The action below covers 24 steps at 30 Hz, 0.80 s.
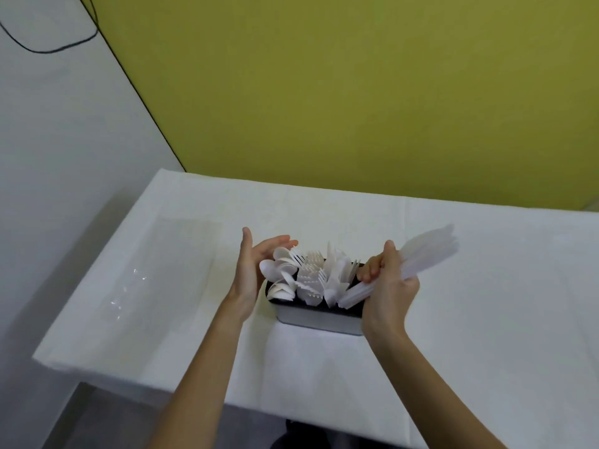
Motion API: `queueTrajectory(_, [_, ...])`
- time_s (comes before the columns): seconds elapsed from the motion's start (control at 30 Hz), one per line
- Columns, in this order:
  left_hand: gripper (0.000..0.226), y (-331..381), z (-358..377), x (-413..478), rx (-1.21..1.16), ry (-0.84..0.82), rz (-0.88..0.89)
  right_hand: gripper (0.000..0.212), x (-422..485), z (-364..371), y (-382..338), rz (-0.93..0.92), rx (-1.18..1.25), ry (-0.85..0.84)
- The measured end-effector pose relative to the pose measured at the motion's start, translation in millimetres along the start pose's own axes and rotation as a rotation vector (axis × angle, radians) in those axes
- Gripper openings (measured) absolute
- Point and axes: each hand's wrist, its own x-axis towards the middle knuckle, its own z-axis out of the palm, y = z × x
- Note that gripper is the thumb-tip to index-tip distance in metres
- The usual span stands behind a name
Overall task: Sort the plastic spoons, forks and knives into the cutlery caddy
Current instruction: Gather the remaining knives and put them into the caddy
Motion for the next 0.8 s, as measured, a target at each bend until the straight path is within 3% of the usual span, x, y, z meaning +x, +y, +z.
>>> queueTrajectory(0.1, [0.082, -5, 5, -2, -0.02, -0.005, -0.019, 0.043, -13, -5, 13, -0.152, -0.123, -0.046])
queueTrajectory(0.2, [0.081, -10, 4, -2, -0.071, -0.021, -0.04, 0.031, -21, -12, 27, -0.261, -0.264, -0.198])
queueTrajectory(0.3, [0.079, -14, 3, 0, -0.119, -0.035, -0.044, 0.059, -11, -27, 39, -0.328, -0.495, -0.232])
queueTrajectory(0.47, [0.077, -19, 2, 2, -0.135, 0.018, -0.034, 0.038, -6, -35, 37, -0.493, -0.831, -0.249])
queueTrajectory(0.6, [0.076, -22, 5, 3, -0.149, 0.037, -0.013, 0.047, -7, -39, 31, -0.612, -1.246, -0.328])
queueTrajectory(0.73, [0.077, -23, 4, 4, -0.138, 0.033, 0.006, 0.054, -6, -49, 17, -0.729, -1.367, -0.34])
queueTrajectory(0.8, [0.077, -23, 4, 4, -0.133, 0.038, 0.008, 0.061, -6, -55, 8, -0.74, -1.306, -0.388])
